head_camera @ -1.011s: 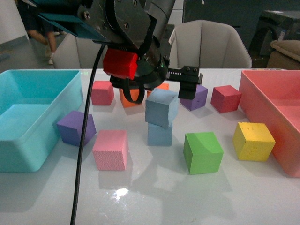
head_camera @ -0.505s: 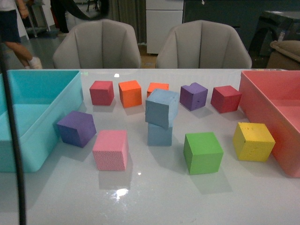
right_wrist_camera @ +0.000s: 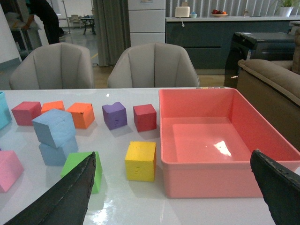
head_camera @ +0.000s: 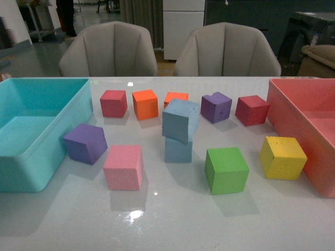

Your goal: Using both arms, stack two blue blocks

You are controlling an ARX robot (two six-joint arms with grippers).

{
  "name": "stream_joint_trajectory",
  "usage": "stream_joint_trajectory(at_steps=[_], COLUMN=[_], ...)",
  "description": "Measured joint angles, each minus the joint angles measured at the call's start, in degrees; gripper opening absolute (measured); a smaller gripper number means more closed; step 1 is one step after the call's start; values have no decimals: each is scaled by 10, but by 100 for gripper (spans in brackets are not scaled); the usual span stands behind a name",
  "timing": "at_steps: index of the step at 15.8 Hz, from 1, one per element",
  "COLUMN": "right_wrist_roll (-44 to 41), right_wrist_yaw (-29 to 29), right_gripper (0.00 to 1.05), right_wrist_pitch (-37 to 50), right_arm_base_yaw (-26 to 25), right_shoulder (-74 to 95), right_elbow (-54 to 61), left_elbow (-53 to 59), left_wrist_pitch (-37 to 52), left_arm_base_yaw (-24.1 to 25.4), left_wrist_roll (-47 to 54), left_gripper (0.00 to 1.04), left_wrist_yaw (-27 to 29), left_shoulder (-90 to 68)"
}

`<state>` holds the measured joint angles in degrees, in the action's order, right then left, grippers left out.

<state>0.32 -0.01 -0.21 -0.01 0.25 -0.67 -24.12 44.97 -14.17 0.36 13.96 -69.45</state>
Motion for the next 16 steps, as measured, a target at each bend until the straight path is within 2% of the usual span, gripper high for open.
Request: stream_joint_trajectory(at_steps=[5,11,12,13,15,16], right_wrist_roll=[0,0,0,0,0,0], right_wrist_yaw=[0,0,0,0,0,0], right_gripper=[98,98,98,98,98,98], right_wrist_pitch=[0,0,0,0,0,0], right_arm_base_yaw=[0,0,0,0,0,0], right_shoulder=[0,0,0,0,0,0], right_elbow=[0,0,0,0,0,0], left_elbow=[102,180,190,197,210,228], left_wrist_pitch=[1,-49,-66,-79,-112,-78], left_arm_base_yaw=[50,94,129,144,140,140], left_wrist_roll=[-2,-2,-2,-3,-3,-3], left_gripper=[2,2,2,2,2,2], left_wrist_yaw=[-46,-92,-132,-130,-139,-139], left_shoulder=[96,228,254,275,319,323])
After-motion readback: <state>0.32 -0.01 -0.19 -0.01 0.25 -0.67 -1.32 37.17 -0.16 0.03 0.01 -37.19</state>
